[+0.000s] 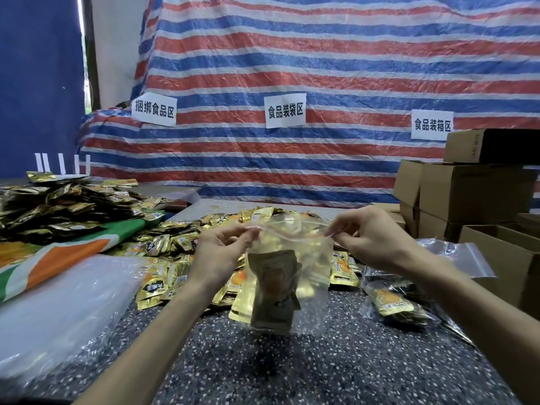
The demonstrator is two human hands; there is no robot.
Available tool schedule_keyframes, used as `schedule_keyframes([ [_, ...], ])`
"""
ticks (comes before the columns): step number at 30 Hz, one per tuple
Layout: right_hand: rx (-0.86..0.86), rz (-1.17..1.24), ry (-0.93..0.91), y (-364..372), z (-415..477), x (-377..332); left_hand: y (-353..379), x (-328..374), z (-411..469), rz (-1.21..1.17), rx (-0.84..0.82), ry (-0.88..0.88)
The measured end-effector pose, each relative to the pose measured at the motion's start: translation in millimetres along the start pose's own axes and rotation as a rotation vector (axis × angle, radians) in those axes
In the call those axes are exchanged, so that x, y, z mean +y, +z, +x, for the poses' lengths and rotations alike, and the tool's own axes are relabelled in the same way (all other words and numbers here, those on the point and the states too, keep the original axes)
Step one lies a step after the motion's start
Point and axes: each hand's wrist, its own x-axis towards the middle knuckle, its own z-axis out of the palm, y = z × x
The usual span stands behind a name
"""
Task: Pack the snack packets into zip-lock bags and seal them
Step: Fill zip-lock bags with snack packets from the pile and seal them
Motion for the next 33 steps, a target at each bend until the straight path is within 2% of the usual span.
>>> schedule_keyframes([
  [4,0.079,0.037,0.008,1.9,3.0,3.7,2.2,3.3,-0.1,0.028,0.057,0.043],
  [7,0.011,0.028,0.032,4.3,2.8,5.1,2.8,5.2,0.9,0.048,0.07,0.068],
  [10,0.078,0.073,0.03,5.0,2.4,7.8,0.8,4.3,1.2,0.026,0.148,0.065],
  [15,0.006,0.126,0.032,3.1,1.1,12.3,-5.2,11.3,-0.8,-0.037,0.087,0.04],
  [24,-0.019,0.458,-0.002,-9.9,-5.9,25.4,-23.1,12.0,0.5,-0.208,0.047,-0.104],
  [28,0.036,0.664,0.047,-8.6,-5.8,27.9,-23.3,12.5,-0.5,-0.249,0.028,-0.138],
  [33,0.047,0.737,0.13,0.5,-8.3,30.6,-18.4,9.8,-3.1,-0.208,0.033,-0.163],
])
